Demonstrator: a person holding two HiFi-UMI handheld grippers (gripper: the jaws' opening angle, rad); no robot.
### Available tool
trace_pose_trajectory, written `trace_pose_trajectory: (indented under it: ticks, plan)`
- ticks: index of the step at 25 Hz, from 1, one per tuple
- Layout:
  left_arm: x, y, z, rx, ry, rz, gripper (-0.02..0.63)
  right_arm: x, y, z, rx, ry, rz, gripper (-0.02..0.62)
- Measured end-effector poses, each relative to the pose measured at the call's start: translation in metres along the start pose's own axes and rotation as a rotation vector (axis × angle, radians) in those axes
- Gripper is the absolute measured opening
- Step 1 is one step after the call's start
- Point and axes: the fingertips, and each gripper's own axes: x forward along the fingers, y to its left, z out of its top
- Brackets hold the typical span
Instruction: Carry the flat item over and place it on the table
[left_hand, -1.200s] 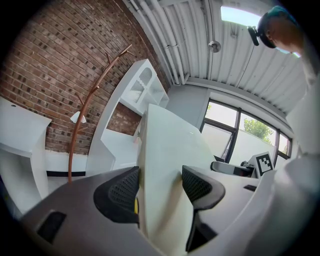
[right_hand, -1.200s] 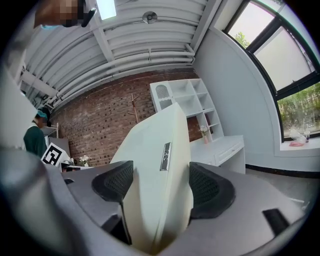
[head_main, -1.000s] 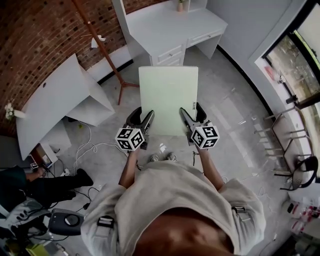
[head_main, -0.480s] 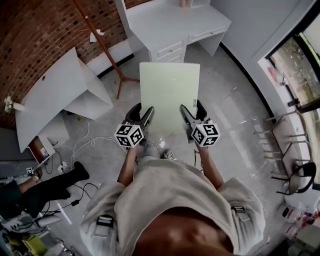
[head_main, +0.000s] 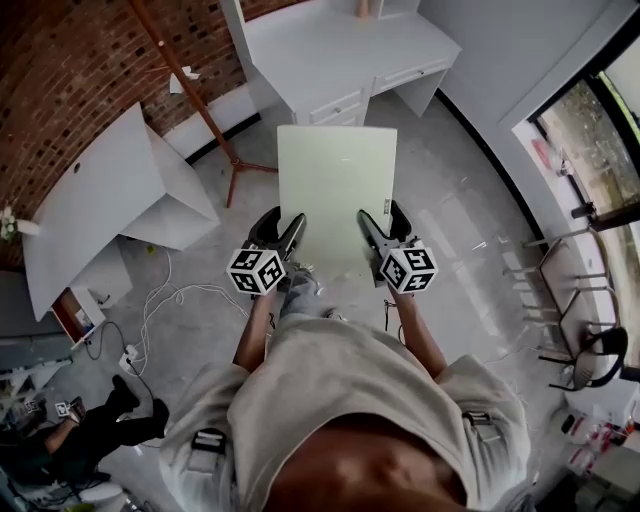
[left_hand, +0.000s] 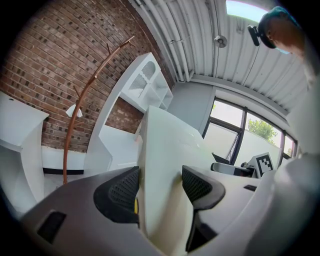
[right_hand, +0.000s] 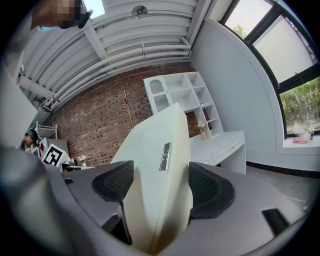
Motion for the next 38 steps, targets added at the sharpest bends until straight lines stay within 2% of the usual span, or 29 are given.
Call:
trace_pose_trajectory:
  ticks: [9,24,31,38]
  plan:
    - [0.075,0.054,0.050,-0.001,0.001,-0.064,0.264,0.084,-0.026,0.034,-0.009,-0.015,-0.055,0.360]
    - [0.153,0.168,0.136,0.006,-0.027,-0.097,0.264,0.234,-0.024,0.077,-0.020,-0.047,-0.084,0.357]
    - [0.175,0.193,0.149,0.013,-0.023,-0.127,0.264,0.263,-0.028,0.080,-0.022,-0.060,-0.108,0.357]
    - [0.183,0.196,0.148,0.019,-0.008,-0.145,0.264,0.266,-0.033,0.076,-0.007,-0.066,-0.124,0.357]
